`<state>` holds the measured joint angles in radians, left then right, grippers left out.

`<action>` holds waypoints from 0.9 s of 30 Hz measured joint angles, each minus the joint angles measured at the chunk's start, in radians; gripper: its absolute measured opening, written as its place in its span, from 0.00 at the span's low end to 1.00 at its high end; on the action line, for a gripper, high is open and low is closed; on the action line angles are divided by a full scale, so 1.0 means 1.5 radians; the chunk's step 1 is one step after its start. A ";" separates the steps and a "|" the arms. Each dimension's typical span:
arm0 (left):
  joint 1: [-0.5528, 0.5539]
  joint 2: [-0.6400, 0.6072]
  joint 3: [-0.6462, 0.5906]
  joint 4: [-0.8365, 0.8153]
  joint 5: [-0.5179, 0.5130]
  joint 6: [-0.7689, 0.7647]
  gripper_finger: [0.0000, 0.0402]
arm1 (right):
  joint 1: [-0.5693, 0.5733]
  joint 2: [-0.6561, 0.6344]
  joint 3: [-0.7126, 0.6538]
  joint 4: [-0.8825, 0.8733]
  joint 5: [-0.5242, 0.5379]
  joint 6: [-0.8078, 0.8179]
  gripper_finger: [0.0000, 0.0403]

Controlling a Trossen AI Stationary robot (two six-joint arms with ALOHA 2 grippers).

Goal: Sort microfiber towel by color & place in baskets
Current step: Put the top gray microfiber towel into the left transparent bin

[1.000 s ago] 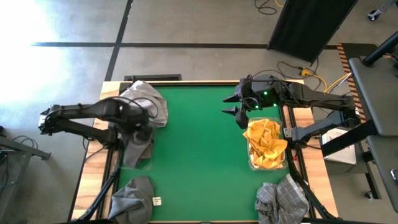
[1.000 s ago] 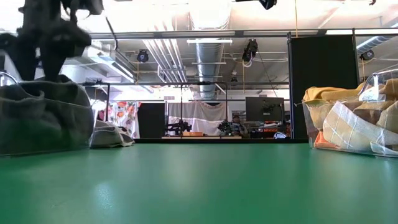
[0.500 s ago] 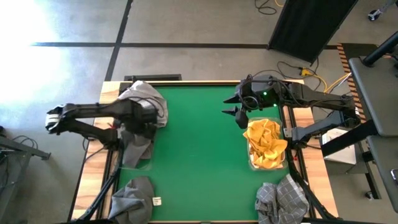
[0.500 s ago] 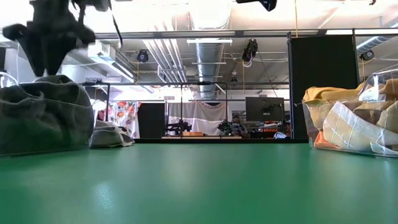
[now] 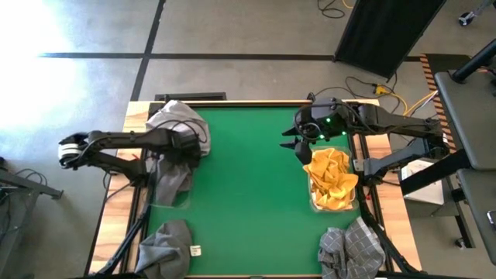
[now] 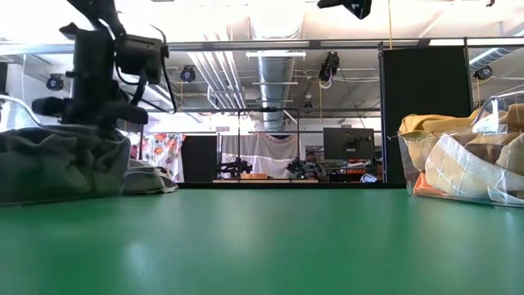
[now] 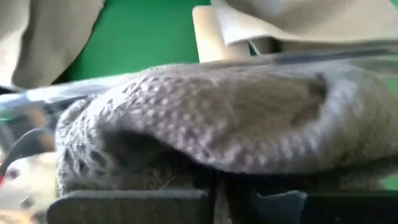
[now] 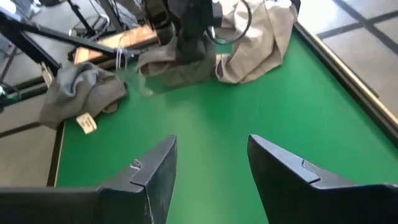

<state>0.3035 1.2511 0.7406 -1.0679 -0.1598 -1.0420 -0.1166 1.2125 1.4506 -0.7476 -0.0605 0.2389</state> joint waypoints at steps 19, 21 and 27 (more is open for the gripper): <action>0.010 -0.113 0.189 -0.165 -0.021 0.002 0.40 | 0.002 -0.001 0.000 -0.017 0.000 -0.010 0.50; 0.033 -0.107 0.238 -0.159 -0.050 0.037 0.48 | 0.002 -0.001 0.000 -0.018 0.000 -0.009 0.50; 0.202 -0.039 0.264 -0.133 -0.058 0.176 0.67 | 0.002 -0.001 0.000 -0.023 0.000 -0.002 0.48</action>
<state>0.6059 1.1927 1.1360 -1.2666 -0.2470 -0.7776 -0.1135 1.2118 1.4506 -0.7818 -0.0602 0.2366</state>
